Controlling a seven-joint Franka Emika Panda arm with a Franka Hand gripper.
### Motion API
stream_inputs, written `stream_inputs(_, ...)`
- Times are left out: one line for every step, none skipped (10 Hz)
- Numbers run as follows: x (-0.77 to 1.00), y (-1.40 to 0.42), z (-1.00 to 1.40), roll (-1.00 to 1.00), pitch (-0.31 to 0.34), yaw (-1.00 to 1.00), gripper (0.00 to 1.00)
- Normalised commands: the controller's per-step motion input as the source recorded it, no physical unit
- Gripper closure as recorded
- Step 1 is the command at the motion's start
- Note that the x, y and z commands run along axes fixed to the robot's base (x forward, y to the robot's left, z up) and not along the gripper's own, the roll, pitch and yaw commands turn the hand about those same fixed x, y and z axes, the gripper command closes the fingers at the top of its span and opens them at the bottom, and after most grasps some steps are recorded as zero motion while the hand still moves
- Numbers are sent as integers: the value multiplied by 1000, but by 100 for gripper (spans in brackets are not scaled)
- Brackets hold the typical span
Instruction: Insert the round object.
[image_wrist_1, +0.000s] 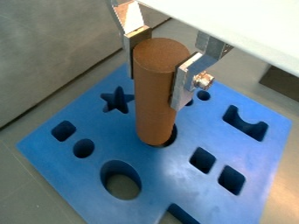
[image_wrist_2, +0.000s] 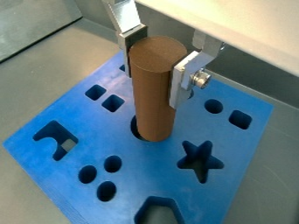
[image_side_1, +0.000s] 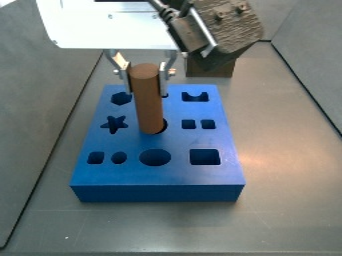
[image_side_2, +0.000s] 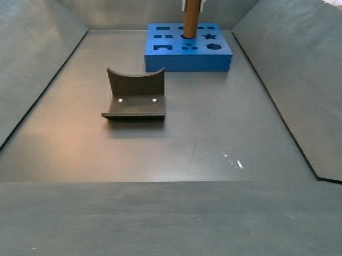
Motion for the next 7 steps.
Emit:
stream_inputs(414,0,-417,29,43,-54,100)
stream_inputs(389,0,-451,33,33,-40,100)
stream_inputs(174,0,-414,40,0,-26,100)
stream_inputs(0,0,-360,17,0,-43,100)
stream_inputs(0,0,-406,27,-13,-54,100)
stream_inputs(0,0,-380,27,-11,-57,100)
stream_inputs(0,0,-346,26,-16,-46,100)
